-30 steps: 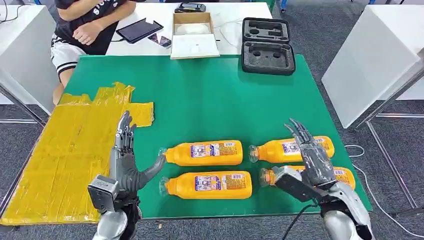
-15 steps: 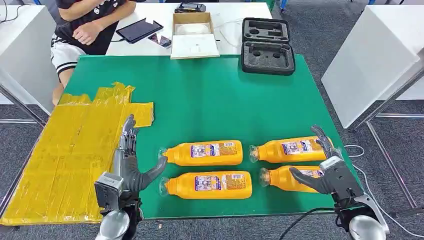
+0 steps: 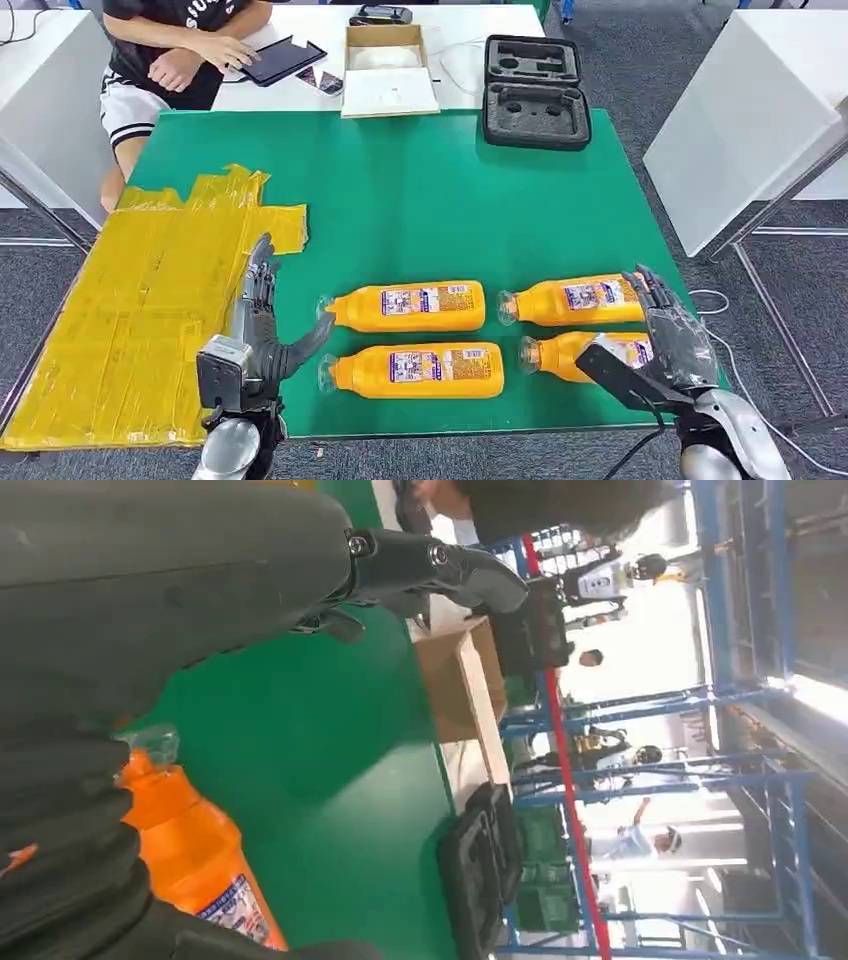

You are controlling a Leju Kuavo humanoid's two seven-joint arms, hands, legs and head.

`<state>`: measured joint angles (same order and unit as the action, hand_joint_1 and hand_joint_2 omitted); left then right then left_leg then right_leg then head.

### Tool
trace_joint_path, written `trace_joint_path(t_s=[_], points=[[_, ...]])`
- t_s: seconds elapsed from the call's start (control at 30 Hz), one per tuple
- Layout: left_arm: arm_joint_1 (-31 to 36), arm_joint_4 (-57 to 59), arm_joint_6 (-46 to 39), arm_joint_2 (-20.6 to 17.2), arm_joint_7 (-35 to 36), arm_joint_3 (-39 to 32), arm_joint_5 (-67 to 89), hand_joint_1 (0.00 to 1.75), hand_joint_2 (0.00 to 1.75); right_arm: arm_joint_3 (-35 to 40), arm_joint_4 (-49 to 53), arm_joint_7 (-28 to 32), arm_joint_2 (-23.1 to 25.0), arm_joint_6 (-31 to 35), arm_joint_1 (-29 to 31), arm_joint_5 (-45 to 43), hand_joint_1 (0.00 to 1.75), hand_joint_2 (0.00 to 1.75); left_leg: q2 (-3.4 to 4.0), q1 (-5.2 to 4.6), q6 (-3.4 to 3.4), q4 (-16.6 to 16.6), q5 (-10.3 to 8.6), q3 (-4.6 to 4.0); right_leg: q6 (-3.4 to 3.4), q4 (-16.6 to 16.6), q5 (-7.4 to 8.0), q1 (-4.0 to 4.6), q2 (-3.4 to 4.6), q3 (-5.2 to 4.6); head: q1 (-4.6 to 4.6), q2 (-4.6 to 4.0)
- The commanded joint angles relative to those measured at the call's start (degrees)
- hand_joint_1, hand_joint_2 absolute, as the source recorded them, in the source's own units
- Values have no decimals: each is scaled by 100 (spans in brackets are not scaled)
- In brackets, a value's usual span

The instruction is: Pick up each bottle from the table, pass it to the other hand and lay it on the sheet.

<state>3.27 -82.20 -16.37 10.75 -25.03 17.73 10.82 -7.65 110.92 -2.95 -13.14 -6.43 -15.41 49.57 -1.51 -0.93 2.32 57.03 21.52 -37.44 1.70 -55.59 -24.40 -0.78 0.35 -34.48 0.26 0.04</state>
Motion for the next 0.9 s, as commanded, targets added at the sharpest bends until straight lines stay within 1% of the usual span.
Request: trace_joint_path(t_s=[0.03,0.07,0.1,0.13,0.2,0.23,0.27,0.33,0.4,0.43,0.53,0.57,0.6,0.63,0.77,0.8,0.83,0.87,0.9], points=[[266,607,39,66,34,-244,1,0,175,171,132,-89,-581,-264,-97,32,0,175,9,4,-18,4,15,34,-6,3,-14,5,-5,40,-2,0],[266,607,39,66,34,-244,1,0,175,171,132,-89,-581,-264,-97,32,0,175,11,6,-23,9,22,45,-8,2,-20,9,-6,53,2,0],[266,607,39,66,34,-244,1,0,175,171,132,-89,-581,-264,-97,32,0,175,8,2,-12,0,8,21,-4,4,-7,3,-1,25,0,0],[270,600,43,63,33,-255,-10,0,175,240,154,-28,-697,-359,-122,50,0,175,10,6,-19,4,17,38,-7,5,-14,7,-3,44,2,0],[303,638,57,56,34,-281,-45,0,175,279,229,14,-856,-521,-196,40,0,175,6,1,-11,-1,5,19,-4,4,-5,2,-2,21,0,0],[314,662,61,45,31,-309,-84,0,175,306,283,-15,-972,-664,-261,114,0,175,6,3,-17,3,13,32,-6,1,-14,4,-7,36,0,0],[315,666,64,34,26,-324,-106,0,175,307,295,-25,-1030,-736,-301,139,0,175,2,1,-14,2,8,24,-5,1,-10,2,-8,28,0,0],[306,664,64,27,24,-331,-114,0,175,280,307,-25,-1037,-735,-340,137,0,175,5,3,-17,3,14,33,-6,3,-14,5,-7,38,2,0],[306,664,64,27,24,-331,-114,0,175,280,307,-25,-1037,-735,-340,137,0,175,7,1,-10,-2,5,18,-3,5,-4,2,-1,20,0,0],[306,664,64,27,24,-331,-114,0,175,280,307,-25,-1037,-735,-340,137,0,175,12,3,-18,1,16,39,-7,5,-14,5,-1,43,0,0],[312,643,66,5,8,-345,-172,0,175,220,228,15,-1149,-897,-368,49,0,175,6,2,-10,-2,5,17,-4,6,-4,4,-1,20,0,0],[311,630,67,-9,-3,-352,-190,0,175,152,215,38,-1200,-945,-432,-3,0,175,16,9,-27,8,29,57,-11,4,-24,12,-3,65,0,0],[312,623,66,-16,-10,-354,-196,0,175,107,197,47,-1222,-961,-476,-22,0,175,6,3,-14,0,10,27,-5,5,-9,5,-5,32,0,0],[313,612,64,-35,-37,-364,-206,0,175,4,164,78,-1228,-983,-576,-66,0,175,8,5,-19,5,18,41,-7,4,-16,8,-7,48,0,0],[325,623,67,-40,-41,-373,-210,0,175,-28,141,112,-1230,-975,-607,-92,0,175,1,2,-10,-2,5,18,-4,6,-5,3,-6,22,0,0],[325,623,67,-40,-41,-373,-210,0,175,-28,141,112,-1230,-975,-607,-92,0,175,9,9,-26,7,27,57,-11,5,-25,11,-10,66,0,0],[335,625,67,-32,-40,-370,-210,0,175,-21,138,109,-1219,-977,-607,-90,0,175,7,3,-12,-1,8,23,-4,7,-6,4,-1,27,0,0],[343,646,76,-43,-59,-370,-216,0,175,-40,130,109,-1208,-993,-627,-94,0,175,11,6,-20,2,18,42,-8,7,-15,8,-3,48,0,0],[358,678,86,-41,-80,-378,-224,0,175,-74,128,117,-1190,-1029,-651,-67,0,175,8,6,-17,0,14,34,-7,8,-11,8,-4,40,0,0]])
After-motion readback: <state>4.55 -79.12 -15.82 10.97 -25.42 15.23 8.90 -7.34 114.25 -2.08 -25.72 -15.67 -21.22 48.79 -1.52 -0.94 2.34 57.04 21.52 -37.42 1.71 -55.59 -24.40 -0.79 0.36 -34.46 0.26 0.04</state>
